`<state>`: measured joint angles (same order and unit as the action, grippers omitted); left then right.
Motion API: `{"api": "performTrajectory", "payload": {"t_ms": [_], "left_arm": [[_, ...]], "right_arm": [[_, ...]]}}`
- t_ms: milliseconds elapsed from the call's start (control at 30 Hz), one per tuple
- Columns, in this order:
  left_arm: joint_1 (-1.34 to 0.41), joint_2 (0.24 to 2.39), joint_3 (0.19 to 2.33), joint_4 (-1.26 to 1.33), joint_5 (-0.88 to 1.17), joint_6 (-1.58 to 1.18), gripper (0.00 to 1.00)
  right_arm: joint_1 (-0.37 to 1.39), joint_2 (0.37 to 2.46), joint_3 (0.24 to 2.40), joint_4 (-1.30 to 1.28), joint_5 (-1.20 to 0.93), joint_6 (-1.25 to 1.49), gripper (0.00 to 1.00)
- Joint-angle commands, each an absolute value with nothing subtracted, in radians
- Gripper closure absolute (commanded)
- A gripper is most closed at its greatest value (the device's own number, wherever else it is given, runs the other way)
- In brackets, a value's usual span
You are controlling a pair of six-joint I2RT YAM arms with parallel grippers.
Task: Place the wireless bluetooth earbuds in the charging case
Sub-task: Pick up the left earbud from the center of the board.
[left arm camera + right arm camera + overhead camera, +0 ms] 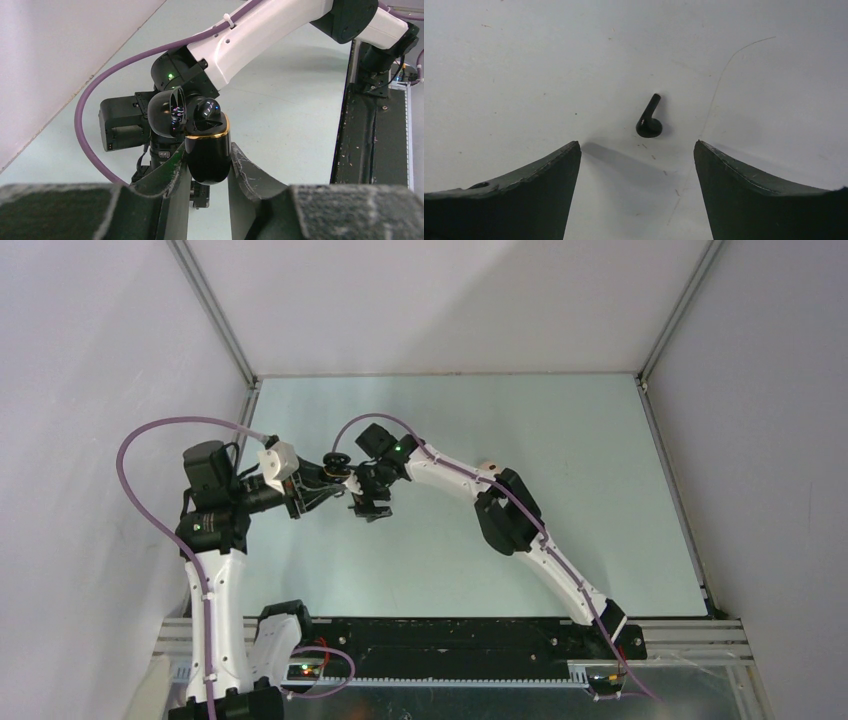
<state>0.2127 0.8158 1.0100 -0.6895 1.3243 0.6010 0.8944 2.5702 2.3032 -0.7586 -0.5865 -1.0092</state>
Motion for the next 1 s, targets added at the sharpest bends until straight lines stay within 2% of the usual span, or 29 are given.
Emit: {"api": "performTrajectory", "payload": {"t_ms": [0,433,833,900,933,967], "left_arm": [[0.226,0.809,1.007,-0.676,1.362,0.603,1.00],[0.225,0.815,1.011,-0.685,1.363,0.607,1.00],[0.224,0.817,1.019,-0.724,1.364,0.646,1.00],[0.225,0.818,1.023,-0.733,1.367,0.654,1.00],[0.225,0.818,1.024,-0.740,1.368,0.657,1.00],[0.225,0.819,1.026,-0.744,1.369,0.663,1.00]], "right_arm": [[0.907,2.591,2.378,-0.806,-0.595,-1.138,0.12],[0.946,2.608,2.366,-0.875,-0.529,-1.269,0.25],[0.990,2.642,2.370,-0.865,-0.383,-1.293,0.26],[0.997,2.649,2.376,-0.868,-0.350,-1.281,0.31],[1.001,2.651,2.376,-0.862,-0.321,-1.278,0.39],[1.002,2.653,2.374,-0.853,-0.306,-1.262,0.42]]}}
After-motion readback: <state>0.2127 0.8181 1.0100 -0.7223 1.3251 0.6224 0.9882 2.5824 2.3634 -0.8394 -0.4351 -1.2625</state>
